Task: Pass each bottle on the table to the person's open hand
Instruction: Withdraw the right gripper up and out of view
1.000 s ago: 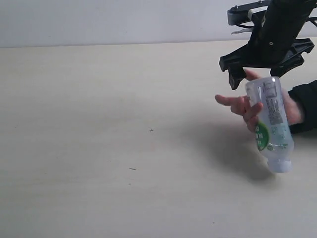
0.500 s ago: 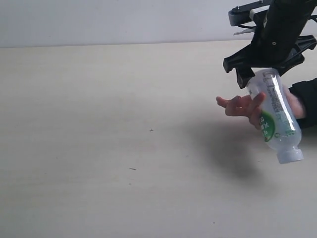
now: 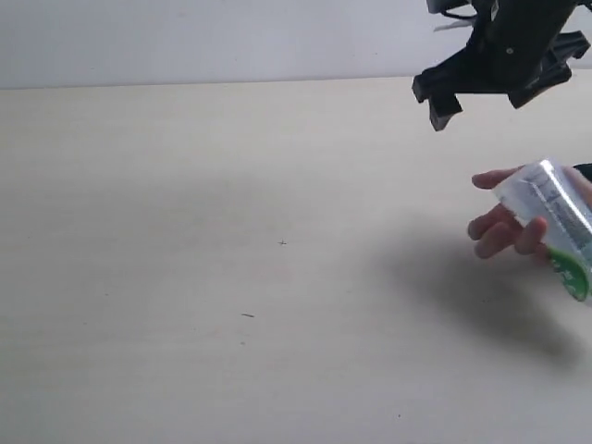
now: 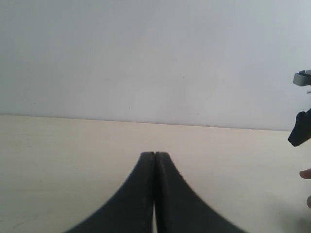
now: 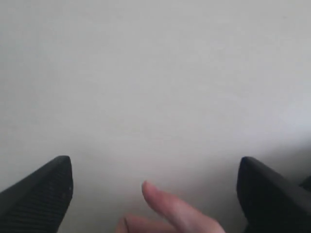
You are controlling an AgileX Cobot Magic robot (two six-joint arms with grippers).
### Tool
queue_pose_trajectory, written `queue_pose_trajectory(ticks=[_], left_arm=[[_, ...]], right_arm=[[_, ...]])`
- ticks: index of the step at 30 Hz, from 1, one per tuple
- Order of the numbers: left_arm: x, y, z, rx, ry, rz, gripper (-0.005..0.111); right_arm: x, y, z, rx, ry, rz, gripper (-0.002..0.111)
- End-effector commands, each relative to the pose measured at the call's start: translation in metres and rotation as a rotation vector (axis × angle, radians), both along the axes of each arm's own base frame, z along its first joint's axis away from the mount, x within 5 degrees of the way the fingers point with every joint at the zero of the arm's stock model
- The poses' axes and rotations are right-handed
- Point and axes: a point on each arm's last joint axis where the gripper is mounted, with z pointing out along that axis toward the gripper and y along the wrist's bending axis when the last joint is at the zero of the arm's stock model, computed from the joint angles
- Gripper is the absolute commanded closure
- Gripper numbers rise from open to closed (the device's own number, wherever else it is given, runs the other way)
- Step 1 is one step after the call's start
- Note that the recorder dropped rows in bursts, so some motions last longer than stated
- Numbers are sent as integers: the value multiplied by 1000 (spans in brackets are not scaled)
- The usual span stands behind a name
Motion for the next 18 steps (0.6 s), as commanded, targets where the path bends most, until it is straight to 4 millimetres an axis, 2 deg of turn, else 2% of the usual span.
queue_pose_trajectory(ticks=[1, 3, 5, 7, 10, 11, 12, 13, 14, 18], left_arm=[[-1, 0, 1, -15, -11, -1, 107], [-1, 0, 1, -15, -11, -1, 107], [-1, 0, 1, -15, -11, -1, 107], [-1, 0, 1, -15, -11, -1, 107], [-1, 0, 1, -15, -11, -1, 107], [-1, 0, 1, -15, -11, -1, 107], [-1, 0, 1, -15, -11, -1, 107], [-1, 0, 1, -15, -11, -1, 107], [-1, 0, 1, -15, -11, -1, 107], [-1, 0, 1, -15, -11, -1, 107]], right_arm=[[3, 3, 42, 55, -81, 21, 22], [0, 5, 59, 89, -104, 39, 25], [-5, 6, 73, 125, -126, 49, 37], [-11, 5, 85, 141, -156, 47, 52], [-23, 2, 103, 161, -198, 46, 83], [-29, 1, 109, 174, -213, 46, 93], [-43, -3, 122, 189, -261, 50, 109], [-52, -5, 125, 195, -283, 53, 108], [-70, -10, 132, 206, -323, 65, 108], [-121, -23, 133, 218, -406, 129, 108]])
